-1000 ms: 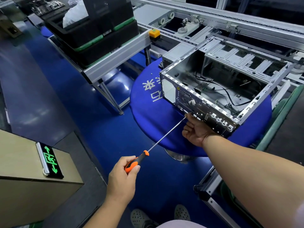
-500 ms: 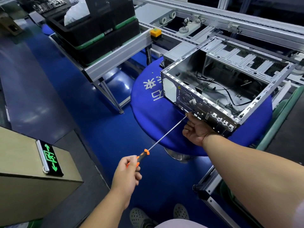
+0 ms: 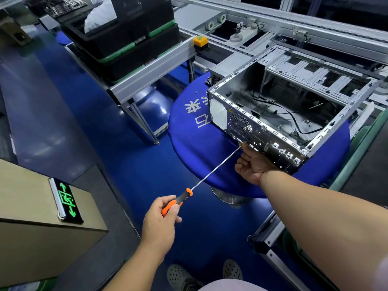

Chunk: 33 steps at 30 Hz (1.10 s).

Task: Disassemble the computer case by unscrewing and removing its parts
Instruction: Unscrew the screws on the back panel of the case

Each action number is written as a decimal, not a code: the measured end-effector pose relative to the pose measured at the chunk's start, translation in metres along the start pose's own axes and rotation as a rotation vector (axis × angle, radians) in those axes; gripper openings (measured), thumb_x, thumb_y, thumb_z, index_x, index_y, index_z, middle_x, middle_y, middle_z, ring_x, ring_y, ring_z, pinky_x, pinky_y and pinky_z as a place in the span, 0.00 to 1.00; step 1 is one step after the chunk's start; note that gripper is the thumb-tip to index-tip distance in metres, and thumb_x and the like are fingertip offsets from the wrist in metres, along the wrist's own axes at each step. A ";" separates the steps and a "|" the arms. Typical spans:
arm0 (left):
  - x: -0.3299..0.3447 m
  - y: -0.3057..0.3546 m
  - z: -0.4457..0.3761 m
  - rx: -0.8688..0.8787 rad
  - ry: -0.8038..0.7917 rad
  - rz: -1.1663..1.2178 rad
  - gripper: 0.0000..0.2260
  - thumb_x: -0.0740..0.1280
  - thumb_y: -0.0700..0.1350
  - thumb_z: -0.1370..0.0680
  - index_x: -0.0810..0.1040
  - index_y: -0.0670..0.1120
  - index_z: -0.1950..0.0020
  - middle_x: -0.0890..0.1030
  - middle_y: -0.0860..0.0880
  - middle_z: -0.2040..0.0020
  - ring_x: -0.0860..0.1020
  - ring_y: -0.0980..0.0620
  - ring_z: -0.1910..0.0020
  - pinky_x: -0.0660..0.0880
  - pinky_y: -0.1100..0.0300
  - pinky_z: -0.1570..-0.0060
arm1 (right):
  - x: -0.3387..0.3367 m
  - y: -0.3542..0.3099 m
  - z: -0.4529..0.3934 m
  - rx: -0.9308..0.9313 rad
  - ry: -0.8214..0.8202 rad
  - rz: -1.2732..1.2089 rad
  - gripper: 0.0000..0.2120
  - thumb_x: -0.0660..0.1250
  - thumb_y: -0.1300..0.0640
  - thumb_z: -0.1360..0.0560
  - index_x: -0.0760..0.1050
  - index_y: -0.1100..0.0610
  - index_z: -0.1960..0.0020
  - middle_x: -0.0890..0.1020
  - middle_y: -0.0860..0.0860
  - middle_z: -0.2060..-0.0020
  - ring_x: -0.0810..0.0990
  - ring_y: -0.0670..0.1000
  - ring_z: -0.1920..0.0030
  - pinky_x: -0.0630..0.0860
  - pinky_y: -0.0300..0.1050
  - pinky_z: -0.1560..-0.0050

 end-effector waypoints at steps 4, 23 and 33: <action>0.011 -0.015 0.002 -0.354 -0.103 0.387 0.15 0.61 0.55 0.13 0.86 0.52 0.46 0.83 0.44 0.61 0.77 0.52 0.69 0.71 0.60 0.72 | 0.001 0.000 0.001 0.002 0.006 -0.013 0.06 0.72 0.48 0.23 0.79 0.50 0.52 0.56 0.46 0.72 0.55 0.46 0.72 0.58 0.39 0.66; -0.003 0.017 0.011 0.377 0.029 -0.362 0.19 0.72 0.38 0.20 0.76 0.62 0.39 0.77 0.64 0.44 0.77 0.62 0.42 0.71 0.72 0.48 | 0.002 -0.002 0.003 -0.013 -0.015 -0.008 0.06 0.72 0.48 0.23 0.78 0.49 0.52 0.56 0.46 0.73 0.56 0.46 0.73 0.61 0.38 0.69; 0.007 -0.012 -0.001 -0.154 -0.077 0.244 0.14 0.59 0.54 0.12 0.85 0.58 0.46 0.85 0.46 0.61 0.78 0.52 0.69 0.73 0.63 0.71 | 0.002 -0.002 0.003 -0.014 -0.006 0.000 0.07 0.72 0.47 0.23 0.79 0.49 0.50 0.56 0.46 0.73 0.56 0.46 0.73 0.61 0.37 0.70</action>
Point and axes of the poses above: each hand's wrist, its own z-axis away from the middle knuckle, its own x-axis out of the palm, y = z × x, the point moved 6 cm from there along -z, towards the middle knuckle
